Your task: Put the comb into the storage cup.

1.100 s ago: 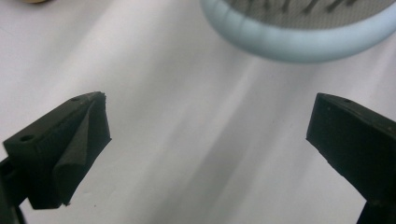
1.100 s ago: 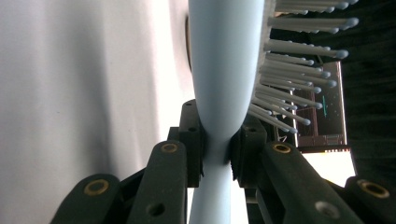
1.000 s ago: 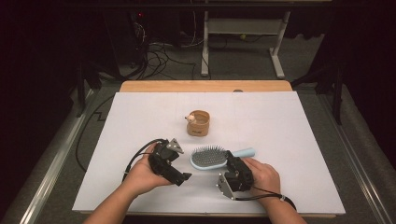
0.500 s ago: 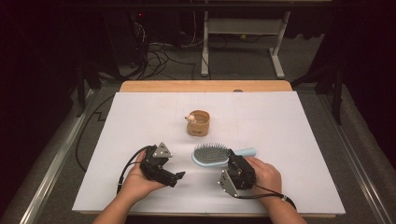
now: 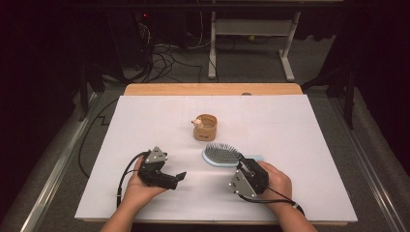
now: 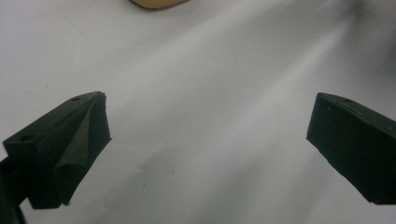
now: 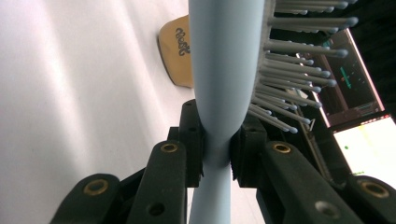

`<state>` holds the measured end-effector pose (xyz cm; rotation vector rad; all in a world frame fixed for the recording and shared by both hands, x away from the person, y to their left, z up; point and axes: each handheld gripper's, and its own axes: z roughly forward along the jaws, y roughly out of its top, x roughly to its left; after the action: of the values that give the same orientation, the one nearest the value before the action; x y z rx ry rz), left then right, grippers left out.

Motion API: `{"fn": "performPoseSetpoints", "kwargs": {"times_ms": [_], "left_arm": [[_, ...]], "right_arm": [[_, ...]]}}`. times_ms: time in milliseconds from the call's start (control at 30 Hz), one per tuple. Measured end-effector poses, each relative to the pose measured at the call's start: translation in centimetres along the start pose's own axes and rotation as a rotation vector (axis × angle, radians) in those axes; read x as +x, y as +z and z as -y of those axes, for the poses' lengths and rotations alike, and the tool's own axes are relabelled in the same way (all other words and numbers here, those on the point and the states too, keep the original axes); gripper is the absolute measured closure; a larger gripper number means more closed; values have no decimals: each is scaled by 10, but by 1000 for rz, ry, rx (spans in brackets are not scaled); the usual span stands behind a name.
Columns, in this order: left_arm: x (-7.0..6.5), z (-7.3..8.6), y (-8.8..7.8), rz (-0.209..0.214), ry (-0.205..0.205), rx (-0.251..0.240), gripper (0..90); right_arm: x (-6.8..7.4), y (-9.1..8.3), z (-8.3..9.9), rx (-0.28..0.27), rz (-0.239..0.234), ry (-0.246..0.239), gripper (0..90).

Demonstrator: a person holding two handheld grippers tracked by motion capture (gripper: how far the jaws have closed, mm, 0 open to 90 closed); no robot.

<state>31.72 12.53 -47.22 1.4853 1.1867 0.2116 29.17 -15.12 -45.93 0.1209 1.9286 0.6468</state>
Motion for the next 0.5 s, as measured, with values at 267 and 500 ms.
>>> {"fn": "performPoseSetpoints", "kwargs": {"times_ms": [267,500], "left_arm": [[-2,3,-2,40,11,-46,3],[-1,1,-8,69,-1,-91,2]], "right_arm": [[-8,-2,1,-17,-20,118,783],[-20,-4,6,-57,-45,263,783]]}}
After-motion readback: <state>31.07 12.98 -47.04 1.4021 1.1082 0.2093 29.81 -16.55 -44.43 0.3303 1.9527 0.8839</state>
